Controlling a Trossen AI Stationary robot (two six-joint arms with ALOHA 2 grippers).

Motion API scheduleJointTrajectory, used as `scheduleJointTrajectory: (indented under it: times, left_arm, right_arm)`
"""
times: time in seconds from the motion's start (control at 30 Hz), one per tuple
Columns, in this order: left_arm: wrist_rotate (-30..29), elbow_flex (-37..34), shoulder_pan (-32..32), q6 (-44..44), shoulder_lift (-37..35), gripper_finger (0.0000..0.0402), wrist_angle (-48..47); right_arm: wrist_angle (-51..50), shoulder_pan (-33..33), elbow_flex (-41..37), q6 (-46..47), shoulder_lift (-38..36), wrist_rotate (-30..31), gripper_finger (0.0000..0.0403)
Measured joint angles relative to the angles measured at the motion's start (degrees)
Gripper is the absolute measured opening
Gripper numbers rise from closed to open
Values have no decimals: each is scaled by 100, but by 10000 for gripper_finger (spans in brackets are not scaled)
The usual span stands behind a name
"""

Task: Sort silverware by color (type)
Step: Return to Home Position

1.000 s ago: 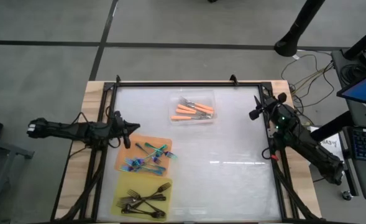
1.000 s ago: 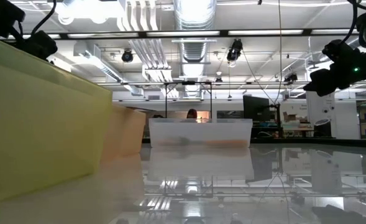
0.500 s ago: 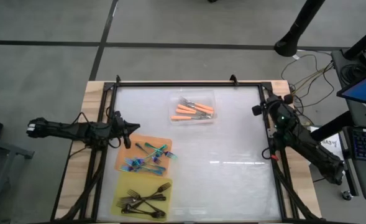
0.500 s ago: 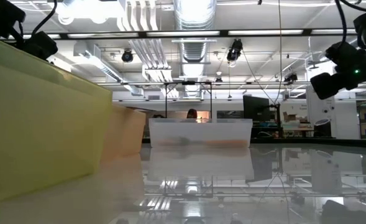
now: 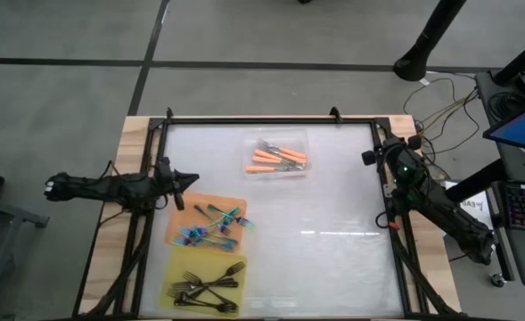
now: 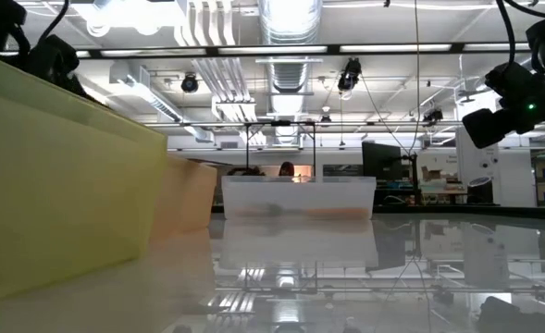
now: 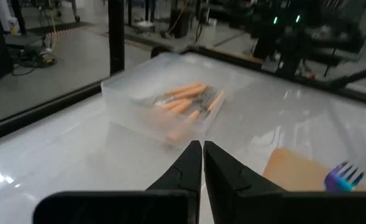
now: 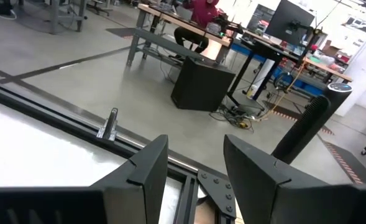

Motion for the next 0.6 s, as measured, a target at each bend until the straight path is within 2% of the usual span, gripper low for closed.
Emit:
scheduleJointTrajectory:
  times: [0.13,0.6]
  left_arm:
    - [-3,-5,0,-2,-353,0,33]
    - [-3,-102,0,0,-348,0,545]
  right_arm:
    - [0,2,0,-1,-1,-1,148]
    - [2,0,0,-1,-1,-5,148]
